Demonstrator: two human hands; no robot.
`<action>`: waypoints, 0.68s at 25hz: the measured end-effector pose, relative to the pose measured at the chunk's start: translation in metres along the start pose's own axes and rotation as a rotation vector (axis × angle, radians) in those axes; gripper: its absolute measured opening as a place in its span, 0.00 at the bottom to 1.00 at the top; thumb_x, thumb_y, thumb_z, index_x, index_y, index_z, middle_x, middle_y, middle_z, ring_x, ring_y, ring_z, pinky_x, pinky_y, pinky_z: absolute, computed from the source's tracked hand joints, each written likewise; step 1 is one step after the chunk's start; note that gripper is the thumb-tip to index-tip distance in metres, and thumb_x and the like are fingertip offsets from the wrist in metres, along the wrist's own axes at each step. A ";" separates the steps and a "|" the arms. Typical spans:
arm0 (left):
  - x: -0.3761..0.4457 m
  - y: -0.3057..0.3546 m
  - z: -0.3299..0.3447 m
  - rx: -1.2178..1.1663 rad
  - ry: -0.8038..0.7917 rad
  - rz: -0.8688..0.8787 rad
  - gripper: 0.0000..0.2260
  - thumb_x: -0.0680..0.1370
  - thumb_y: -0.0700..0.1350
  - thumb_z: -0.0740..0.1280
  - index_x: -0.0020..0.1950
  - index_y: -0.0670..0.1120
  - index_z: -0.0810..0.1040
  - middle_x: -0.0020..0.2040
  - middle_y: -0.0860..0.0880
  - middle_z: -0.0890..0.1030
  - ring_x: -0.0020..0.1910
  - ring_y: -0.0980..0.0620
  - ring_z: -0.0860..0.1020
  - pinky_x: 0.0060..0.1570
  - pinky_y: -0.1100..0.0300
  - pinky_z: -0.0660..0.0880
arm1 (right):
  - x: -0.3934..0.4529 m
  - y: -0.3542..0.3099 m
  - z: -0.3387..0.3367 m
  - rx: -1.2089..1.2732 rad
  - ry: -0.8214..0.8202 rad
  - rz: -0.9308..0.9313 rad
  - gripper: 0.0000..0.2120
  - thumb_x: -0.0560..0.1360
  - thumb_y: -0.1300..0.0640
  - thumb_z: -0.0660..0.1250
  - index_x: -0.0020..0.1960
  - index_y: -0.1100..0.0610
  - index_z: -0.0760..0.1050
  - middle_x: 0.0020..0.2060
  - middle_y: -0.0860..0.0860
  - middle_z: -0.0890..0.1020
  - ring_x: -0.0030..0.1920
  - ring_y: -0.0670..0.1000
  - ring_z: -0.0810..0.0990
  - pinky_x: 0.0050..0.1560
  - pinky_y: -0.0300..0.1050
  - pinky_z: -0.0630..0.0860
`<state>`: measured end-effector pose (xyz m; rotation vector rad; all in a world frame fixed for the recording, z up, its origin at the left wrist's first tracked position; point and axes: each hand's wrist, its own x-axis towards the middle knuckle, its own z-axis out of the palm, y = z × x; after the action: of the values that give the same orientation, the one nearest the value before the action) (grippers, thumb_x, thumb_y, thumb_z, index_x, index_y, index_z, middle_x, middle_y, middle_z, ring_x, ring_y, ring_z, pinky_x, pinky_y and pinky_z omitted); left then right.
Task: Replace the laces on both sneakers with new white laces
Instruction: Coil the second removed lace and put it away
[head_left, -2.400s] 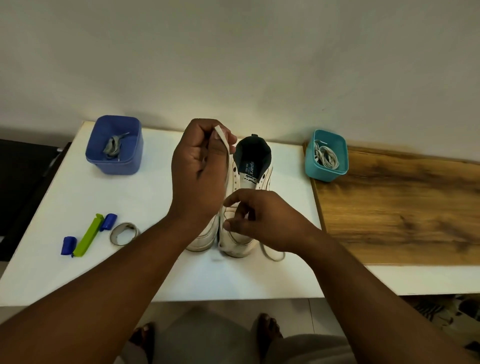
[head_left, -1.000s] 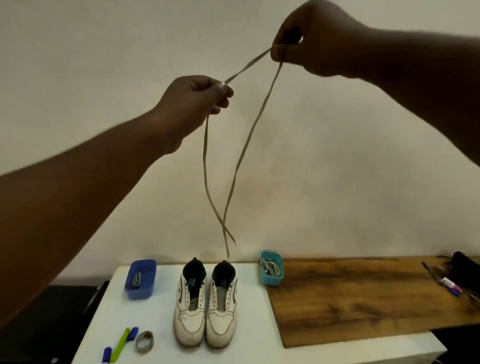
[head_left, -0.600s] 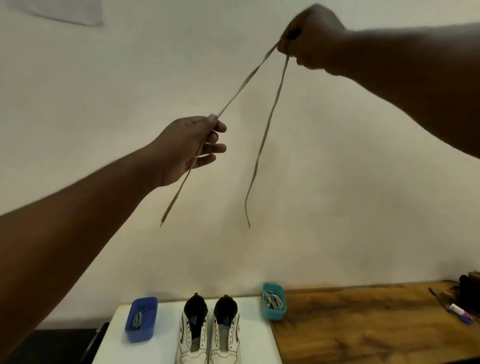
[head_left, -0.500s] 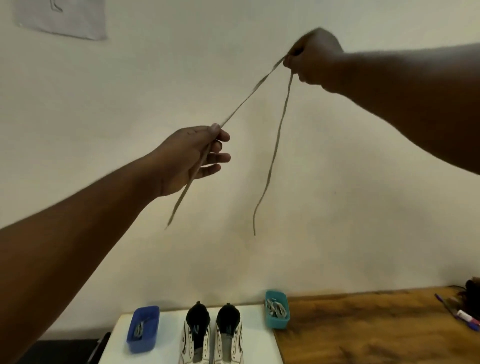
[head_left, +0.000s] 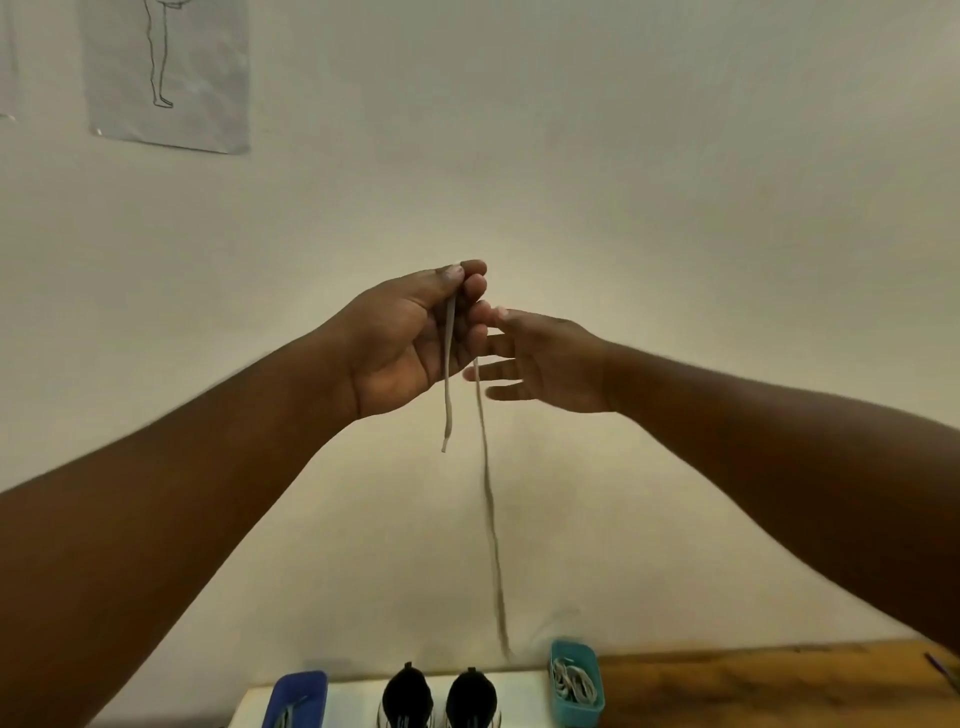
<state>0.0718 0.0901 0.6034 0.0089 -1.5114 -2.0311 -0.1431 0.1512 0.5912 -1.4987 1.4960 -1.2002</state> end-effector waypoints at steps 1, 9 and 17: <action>0.002 -0.001 0.001 0.017 0.014 0.011 0.09 0.85 0.44 0.59 0.60 0.46 0.79 0.43 0.52 0.82 0.40 0.56 0.80 0.44 0.62 0.79 | 0.001 -0.002 0.016 0.127 -0.043 -0.072 0.18 0.85 0.42 0.57 0.65 0.51 0.77 0.53 0.49 0.83 0.60 0.54 0.81 0.69 0.59 0.74; 0.000 -0.005 -0.003 0.032 0.061 0.075 0.10 0.85 0.43 0.59 0.61 0.43 0.79 0.45 0.49 0.84 0.41 0.55 0.82 0.43 0.62 0.81 | 0.002 -0.009 0.045 0.225 0.042 -0.265 0.09 0.86 0.54 0.60 0.56 0.56 0.77 0.34 0.47 0.76 0.33 0.46 0.71 0.39 0.42 0.72; -0.007 -0.007 -0.004 0.065 0.023 0.241 0.13 0.85 0.37 0.58 0.66 0.41 0.77 0.56 0.45 0.85 0.54 0.50 0.84 0.53 0.59 0.81 | 0.012 0.005 0.043 0.169 0.248 -0.213 0.09 0.86 0.56 0.61 0.57 0.61 0.76 0.40 0.53 0.81 0.36 0.48 0.79 0.44 0.46 0.78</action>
<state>0.0756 0.0910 0.5930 -0.1184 -1.4869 -1.7863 -0.1056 0.1332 0.5740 -1.4634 1.3736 -1.6472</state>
